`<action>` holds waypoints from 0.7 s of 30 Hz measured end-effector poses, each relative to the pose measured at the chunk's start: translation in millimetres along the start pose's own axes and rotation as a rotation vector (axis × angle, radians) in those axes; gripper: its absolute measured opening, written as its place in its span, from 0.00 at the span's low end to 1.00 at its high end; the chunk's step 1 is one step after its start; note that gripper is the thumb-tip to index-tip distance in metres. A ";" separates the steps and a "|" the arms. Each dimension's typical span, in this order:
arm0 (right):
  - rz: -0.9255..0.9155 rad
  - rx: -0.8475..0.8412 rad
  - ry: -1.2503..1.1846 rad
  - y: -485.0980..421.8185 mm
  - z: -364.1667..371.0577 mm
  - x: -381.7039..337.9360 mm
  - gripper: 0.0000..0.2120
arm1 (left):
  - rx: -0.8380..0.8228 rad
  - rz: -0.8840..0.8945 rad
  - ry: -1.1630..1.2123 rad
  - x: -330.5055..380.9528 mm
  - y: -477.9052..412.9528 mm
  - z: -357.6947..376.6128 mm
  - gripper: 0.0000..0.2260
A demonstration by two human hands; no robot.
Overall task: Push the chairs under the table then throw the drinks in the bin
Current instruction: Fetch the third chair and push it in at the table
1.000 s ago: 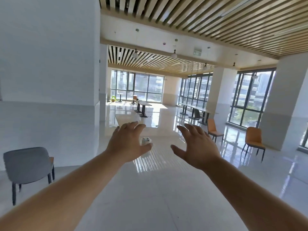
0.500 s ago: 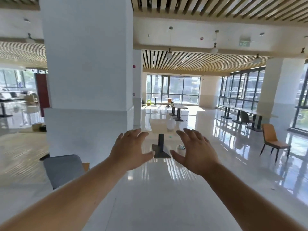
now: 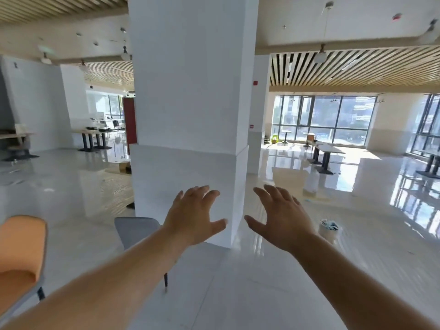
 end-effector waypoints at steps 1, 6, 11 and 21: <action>-0.005 -0.003 0.006 -19.8 13.3 2.4 0.42 | 0.008 -0.023 0.006 -14.5 -16.2 11.7 0.38; -0.031 -0.007 0.038 -121.2 77.7 14.4 0.42 | 0.034 -0.076 0.039 -80.0 -104.6 74.7 0.39; -0.031 -0.023 0.070 -227.8 120.4 28.7 0.41 | 0.003 -0.071 0.063 -137.6 -200.7 124.1 0.39; -0.043 -0.041 0.018 -405.5 229.3 64.0 0.41 | -0.040 -0.061 0.025 -222.2 -361.8 216.8 0.38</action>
Point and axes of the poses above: each hand's wrist, its own y-axis away from the middle knuckle, its own z-axis out of the palm, x = y × z, the point moved 7 cm from there along -y, towards the middle knuckle, and after that the axes turned 4 degrees about -y, right-handed, at the moved point
